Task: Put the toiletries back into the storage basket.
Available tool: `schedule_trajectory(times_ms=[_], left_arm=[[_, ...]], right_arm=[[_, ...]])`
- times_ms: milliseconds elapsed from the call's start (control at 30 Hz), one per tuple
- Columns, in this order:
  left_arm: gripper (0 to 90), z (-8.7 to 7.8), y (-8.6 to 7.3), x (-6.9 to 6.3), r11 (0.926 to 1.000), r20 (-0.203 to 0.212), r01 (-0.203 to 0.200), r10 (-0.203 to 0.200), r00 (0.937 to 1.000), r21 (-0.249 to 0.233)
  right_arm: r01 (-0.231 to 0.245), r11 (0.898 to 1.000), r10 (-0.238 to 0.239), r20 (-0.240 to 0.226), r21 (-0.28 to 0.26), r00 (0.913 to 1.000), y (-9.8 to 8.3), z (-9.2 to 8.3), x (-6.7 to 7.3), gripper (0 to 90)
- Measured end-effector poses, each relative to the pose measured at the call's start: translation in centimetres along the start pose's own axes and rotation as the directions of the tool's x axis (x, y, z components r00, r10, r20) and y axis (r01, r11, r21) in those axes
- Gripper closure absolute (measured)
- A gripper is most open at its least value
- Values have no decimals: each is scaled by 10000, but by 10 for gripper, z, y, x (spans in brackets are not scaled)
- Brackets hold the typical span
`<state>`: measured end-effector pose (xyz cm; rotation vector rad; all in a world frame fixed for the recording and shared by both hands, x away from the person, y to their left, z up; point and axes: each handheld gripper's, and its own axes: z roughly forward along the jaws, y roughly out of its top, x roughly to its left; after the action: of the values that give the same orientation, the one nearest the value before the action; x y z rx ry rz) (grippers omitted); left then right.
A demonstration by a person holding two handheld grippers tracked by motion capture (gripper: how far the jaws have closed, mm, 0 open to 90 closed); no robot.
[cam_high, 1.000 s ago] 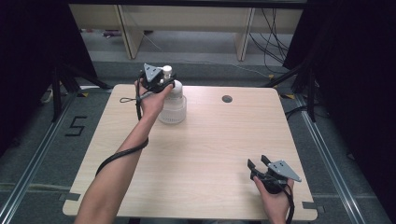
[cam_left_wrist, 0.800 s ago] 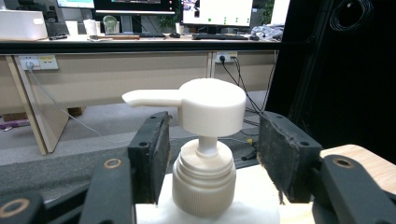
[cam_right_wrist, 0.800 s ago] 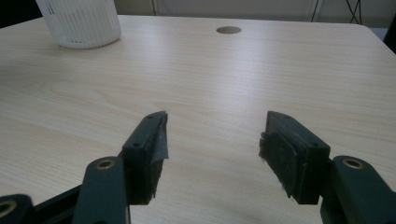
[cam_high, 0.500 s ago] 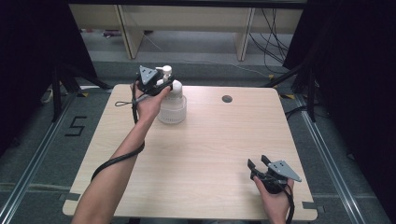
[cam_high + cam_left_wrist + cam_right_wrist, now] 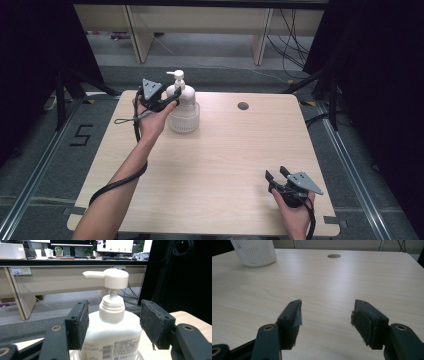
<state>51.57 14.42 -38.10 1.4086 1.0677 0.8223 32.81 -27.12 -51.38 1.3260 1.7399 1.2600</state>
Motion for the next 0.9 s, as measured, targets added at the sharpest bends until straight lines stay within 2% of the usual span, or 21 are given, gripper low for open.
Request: schedule_trajectory(times_ms=[67, 400, 900], left_arm=[[396, -6, -1, 1, 10000, 10, -37, 37, 10000, -23], [391, -34, -10, 4, 10000, 93, -25, 25, 10000, -24], [383, -70, -35, 12, 10000, 16, -62, 62, 10000, 45]], right_arm=[[-53, 10000, 52, -128, -80, 9999, 0, 1, 1, 406], [-31, 10000, 31, -53, 17, 10000, 0, 0, 1, 405], [-82, 10000, 83, -71, 52, 9999, 0, 0, 2, 405]])
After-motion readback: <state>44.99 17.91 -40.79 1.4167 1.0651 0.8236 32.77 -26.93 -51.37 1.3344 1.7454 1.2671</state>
